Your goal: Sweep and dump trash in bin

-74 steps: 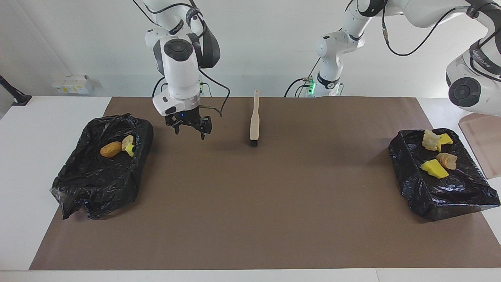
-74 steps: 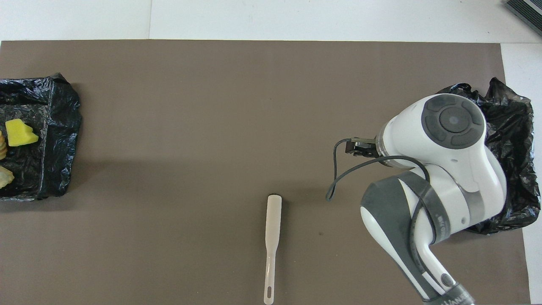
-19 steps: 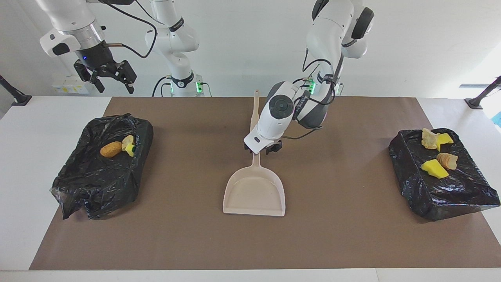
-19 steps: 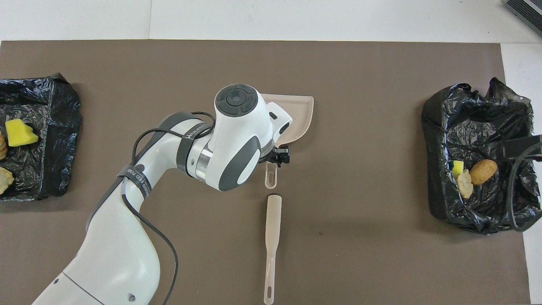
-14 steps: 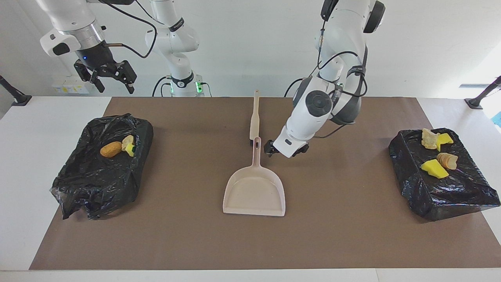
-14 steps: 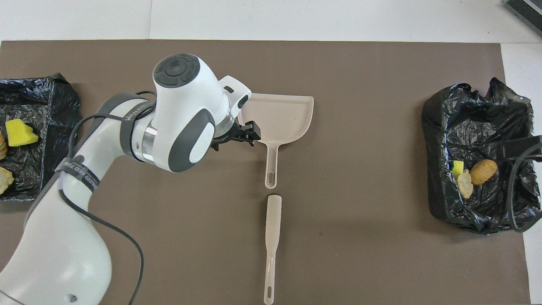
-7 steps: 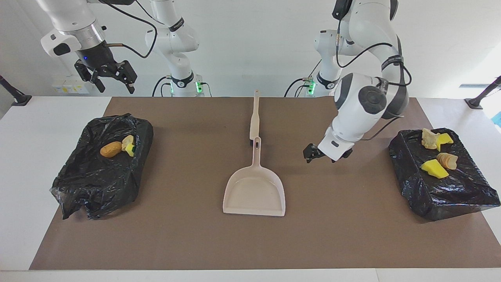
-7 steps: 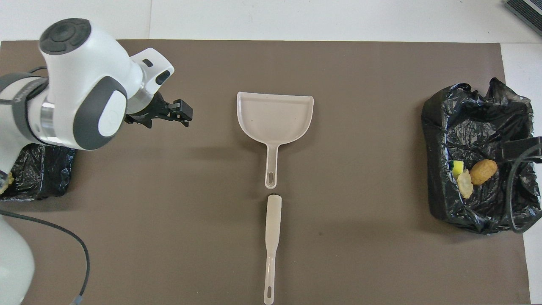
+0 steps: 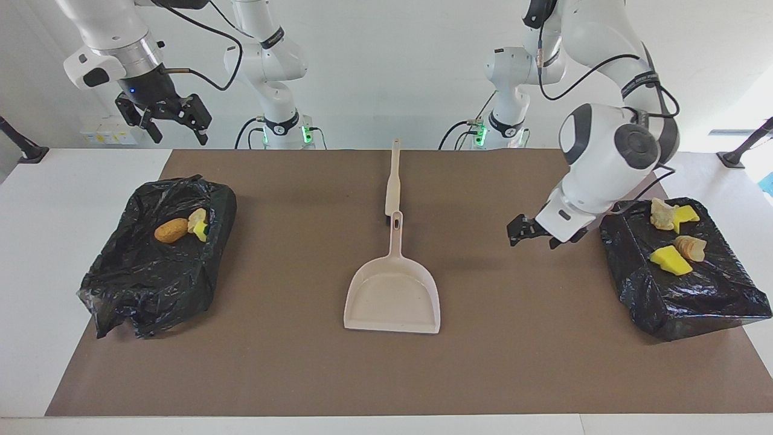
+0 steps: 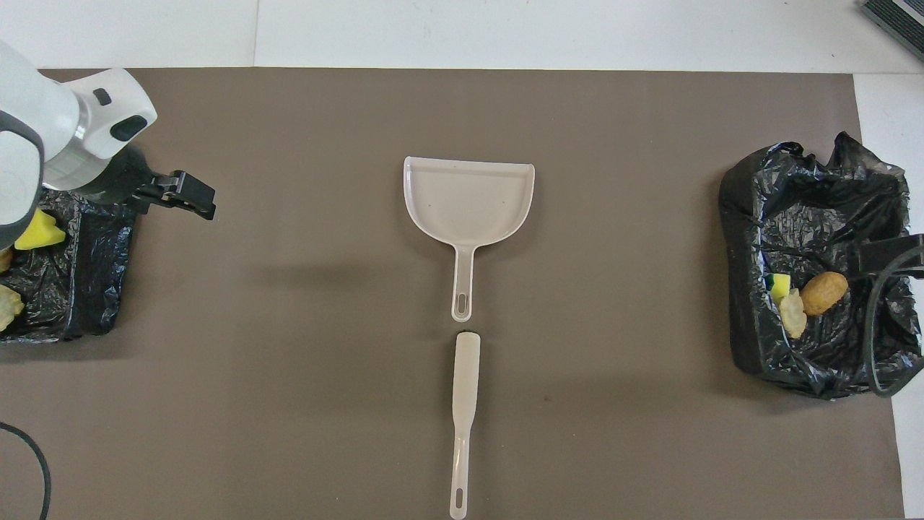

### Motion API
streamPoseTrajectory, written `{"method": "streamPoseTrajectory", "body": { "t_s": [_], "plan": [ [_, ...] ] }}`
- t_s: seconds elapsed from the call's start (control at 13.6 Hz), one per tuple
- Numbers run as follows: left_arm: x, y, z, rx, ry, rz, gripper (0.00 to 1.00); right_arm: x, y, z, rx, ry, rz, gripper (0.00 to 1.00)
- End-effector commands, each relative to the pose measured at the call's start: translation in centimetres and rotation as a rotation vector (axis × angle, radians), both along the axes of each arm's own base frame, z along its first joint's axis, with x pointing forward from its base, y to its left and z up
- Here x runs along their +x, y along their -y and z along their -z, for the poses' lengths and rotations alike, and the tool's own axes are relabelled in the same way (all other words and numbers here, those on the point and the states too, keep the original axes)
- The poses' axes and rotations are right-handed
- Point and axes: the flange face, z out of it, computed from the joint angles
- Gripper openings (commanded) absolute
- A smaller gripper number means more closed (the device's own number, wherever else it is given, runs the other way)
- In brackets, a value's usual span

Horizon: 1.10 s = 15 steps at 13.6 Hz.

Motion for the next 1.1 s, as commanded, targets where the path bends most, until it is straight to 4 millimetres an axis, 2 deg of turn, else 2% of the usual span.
{"method": "streamPoseTrajectory", "body": {
  "t_s": [0.0, 0.15, 0.44, 0.66, 0.81, 1.03],
  "plan": [
    [-3.2, -0.6, -1.6, 0.039, 0.014, 0.046, 1.00, -0.7, 0.1, 0.0, -0.012, 0.004, -0.019, 1.00],
    [-3.6, -1.5, -3.1, 0.044, 0.012, 0.022, 1.00, -0.7, -0.2, 0.1, -0.012, 0.003, -0.022, 1.00],
    [-4.0, -2.0, -5.2, 0.077, -0.002, 0.021, 1.00, -1.2, -2.4, 0.5, -0.011, -0.006, -0.011, 1.00],
    [-4.6, -2.4, -6.5, 0.074, 0.014, 0.012, 1.00, -1.2, -2.6, 0.4, -0.010, -0.003, -0.020, 1.00],
    [-5.8, -2.6, -6.7, 0.081, 0.001, 0.010, 1.00, -1.2, -2.6, 0.5, -0.008, -0.004, -0.021, 1.00],
    [-5.9, -2.1, -7.5, 0.081, 0.025, 0.015, 1.00, -1.2, -2.5, 0.4, -0.006, -0.003, -0.018, 1.00]
  ]
}}
